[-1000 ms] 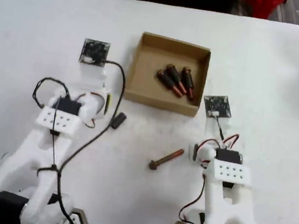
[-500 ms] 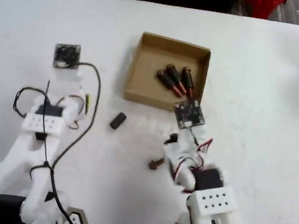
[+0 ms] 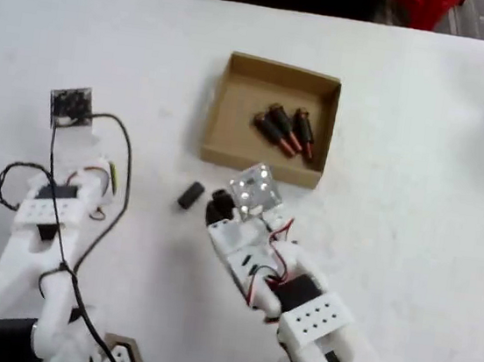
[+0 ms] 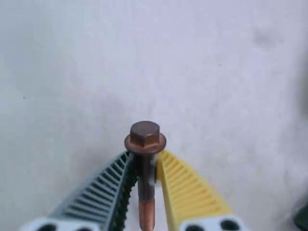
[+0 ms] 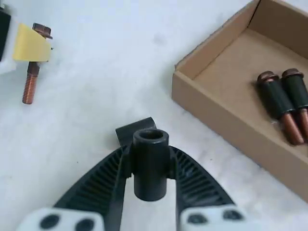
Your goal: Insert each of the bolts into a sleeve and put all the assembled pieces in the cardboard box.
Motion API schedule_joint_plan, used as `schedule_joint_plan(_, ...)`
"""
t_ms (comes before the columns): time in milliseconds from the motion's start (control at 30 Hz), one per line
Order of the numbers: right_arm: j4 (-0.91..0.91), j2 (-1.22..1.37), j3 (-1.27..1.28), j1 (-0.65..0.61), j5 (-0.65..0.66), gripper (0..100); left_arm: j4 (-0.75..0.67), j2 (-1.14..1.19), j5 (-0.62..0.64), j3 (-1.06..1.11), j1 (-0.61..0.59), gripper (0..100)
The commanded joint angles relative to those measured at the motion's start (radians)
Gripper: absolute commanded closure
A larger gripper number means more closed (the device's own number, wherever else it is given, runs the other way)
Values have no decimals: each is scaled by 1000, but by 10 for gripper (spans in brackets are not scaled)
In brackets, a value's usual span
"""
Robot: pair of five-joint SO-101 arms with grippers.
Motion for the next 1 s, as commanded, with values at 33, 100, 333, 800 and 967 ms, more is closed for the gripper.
schedule_joint_plan(33,-358,77,48,-38,-17,981,-26,-42,9,-12,-13,977)
schedule_joint_plan(100,-469,116,64,-54,-17,981,-26,-42,9,-12,-13,977)
schedule_joint_plan(333,-662,289,21,-124,-17,981,-28,-42,9,-12,-10,976)
schedule_joint_plan(800,-1190,837,-44,-183,-15,982,-81,-38,6,-6,-12,976)
schedule_joint_plan(967,-1337,915,-38,-189,-17,982,-83,-41,8,-6,-12,976)
